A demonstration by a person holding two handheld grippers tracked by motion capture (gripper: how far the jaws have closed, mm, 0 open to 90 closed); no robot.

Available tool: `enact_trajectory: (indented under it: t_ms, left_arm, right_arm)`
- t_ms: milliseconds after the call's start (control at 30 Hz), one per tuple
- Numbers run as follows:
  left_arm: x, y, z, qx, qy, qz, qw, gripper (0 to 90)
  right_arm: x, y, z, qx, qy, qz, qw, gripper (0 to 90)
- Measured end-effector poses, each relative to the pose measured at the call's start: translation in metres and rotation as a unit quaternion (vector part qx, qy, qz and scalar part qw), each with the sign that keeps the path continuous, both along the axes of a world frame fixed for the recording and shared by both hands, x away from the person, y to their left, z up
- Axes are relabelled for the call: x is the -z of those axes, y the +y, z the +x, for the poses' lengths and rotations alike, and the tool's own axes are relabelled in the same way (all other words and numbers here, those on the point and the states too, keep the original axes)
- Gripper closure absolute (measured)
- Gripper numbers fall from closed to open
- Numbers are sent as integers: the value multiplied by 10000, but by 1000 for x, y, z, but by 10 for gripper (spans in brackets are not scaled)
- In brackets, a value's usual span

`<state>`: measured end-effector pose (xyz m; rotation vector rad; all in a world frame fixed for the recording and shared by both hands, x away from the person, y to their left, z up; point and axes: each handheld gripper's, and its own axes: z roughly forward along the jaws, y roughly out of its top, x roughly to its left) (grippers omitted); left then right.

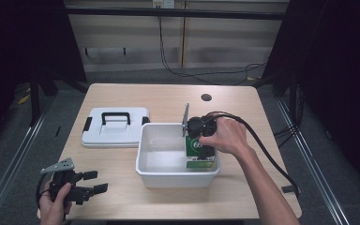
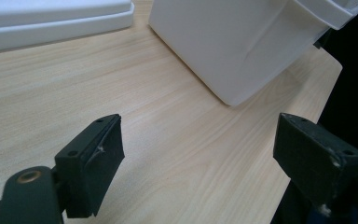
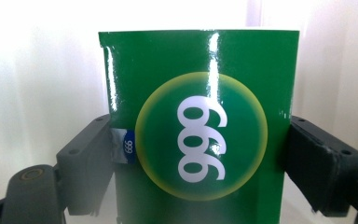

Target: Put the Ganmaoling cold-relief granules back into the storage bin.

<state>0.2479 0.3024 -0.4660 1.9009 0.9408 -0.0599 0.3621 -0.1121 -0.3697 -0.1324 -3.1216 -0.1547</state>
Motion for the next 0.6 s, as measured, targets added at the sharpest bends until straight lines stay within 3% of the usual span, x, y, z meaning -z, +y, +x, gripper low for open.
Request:
enact_trajectory:
  t_ms: [267,600]
  left_arm:
    - [0,0,0,10,-5,8,10000,160]
    - [0,0,0,5,-7,1,10000,160]
  right_arm:
    - [10,5,0,-28,50,-113,9999,158]
    - [24,3,3,25,142,-64,9999,157]
